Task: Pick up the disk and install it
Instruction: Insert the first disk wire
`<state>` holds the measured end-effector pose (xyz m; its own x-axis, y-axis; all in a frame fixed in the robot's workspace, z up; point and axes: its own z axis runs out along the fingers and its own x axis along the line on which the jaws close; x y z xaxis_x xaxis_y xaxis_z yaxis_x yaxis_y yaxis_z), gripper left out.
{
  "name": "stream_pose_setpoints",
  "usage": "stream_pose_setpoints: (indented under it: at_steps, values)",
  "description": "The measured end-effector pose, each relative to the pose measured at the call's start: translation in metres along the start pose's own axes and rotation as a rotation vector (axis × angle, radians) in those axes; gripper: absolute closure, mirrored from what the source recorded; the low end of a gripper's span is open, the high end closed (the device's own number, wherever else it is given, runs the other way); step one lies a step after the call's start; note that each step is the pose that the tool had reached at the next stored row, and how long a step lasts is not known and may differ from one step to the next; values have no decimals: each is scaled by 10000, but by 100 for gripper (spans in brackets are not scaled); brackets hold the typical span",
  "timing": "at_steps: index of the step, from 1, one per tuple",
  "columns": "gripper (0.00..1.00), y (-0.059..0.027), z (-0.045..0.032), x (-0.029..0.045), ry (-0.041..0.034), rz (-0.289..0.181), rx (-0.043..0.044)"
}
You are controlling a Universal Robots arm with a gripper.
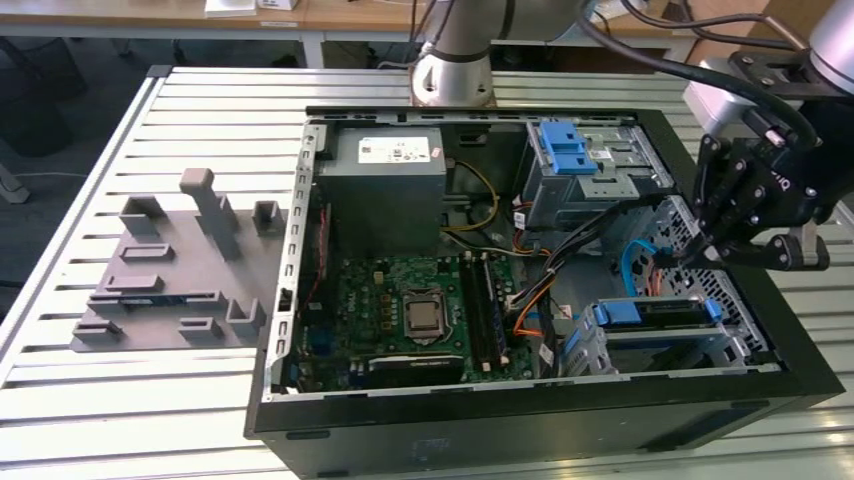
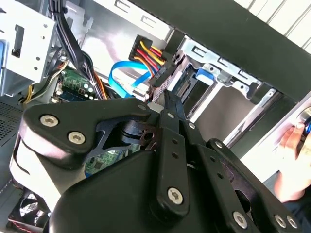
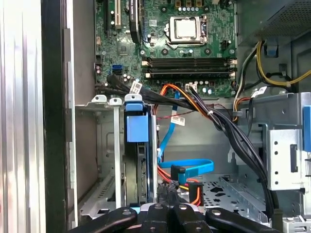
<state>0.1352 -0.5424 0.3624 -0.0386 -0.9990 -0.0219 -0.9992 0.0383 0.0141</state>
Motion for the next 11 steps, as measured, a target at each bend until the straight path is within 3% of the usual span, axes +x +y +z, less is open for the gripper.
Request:
stream_pose_setpoints:
  at_steps: [11]
  values:
    - [89, -26, -28, -50, -4, 280, 6]
